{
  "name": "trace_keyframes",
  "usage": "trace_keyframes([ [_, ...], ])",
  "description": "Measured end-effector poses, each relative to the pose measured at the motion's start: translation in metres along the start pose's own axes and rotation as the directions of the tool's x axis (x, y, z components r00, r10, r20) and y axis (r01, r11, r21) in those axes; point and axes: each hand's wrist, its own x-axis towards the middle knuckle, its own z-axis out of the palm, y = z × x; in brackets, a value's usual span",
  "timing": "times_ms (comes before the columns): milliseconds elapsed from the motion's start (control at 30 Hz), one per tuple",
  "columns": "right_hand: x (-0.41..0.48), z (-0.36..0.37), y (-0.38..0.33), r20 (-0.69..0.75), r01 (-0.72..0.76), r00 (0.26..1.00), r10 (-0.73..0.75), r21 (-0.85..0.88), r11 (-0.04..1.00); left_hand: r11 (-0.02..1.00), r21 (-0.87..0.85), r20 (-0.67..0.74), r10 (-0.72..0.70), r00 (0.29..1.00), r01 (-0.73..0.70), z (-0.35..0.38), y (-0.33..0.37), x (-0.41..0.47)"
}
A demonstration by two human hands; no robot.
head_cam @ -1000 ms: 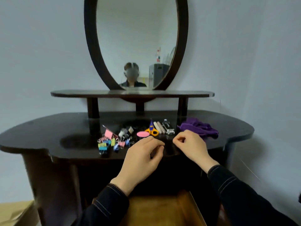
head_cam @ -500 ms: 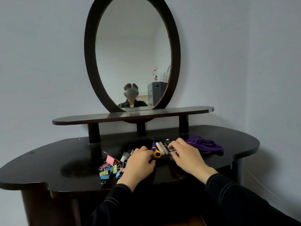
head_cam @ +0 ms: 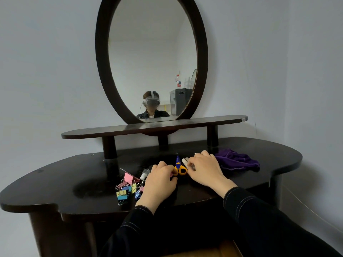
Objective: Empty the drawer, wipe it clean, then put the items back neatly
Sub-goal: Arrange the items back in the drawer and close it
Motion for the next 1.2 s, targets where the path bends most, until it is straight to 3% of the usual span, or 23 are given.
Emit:
trace_keyframes([
  [167,-0.001,-0.003,0.002,-0.084,-0.147,0.984,0.154,0.078,0.986,1.0,0.002,-0.011,-0.003,1.0,0.004,0.002,0.0,0.0],
  [300,0.001,-0.004,0.006,0.072,-0.333,0.942,0.326,0.124,0.935,1.0,0.01,-0.004,0.004,1.0,-0.004,0.004,-0.001,0.001],
  [400,0.002,-0.005,0.006,0.075,-0.373,0.928,0.366,0.149,0.916,1.0,0.02,0.017,0.012,1.0,-0.012,0.005,-0.001,0.002],
  [633,0.001,-0.004,0.003,0.05,-0.361,0.933,0.357,0.127,0.924,0.969,0.245,0.064,0.001,0.998,-0.017,0.014,0.01,0.014],
  [833,0.0,-0.002,0.004,0.047,-0.352,0.936,0.348,0.123,0.928,0.942,0.309,-0.021,-0.135,0.991,0.135,0.023,0.017,0.029],
  [1200,-0.002,-0.005,0.004,0.059,-0.346,0.938,0.341,0.16,0.925,0.956,0.207,-0.05,-0.203,0.978,0.209,0.028,0.014,0.035],
])
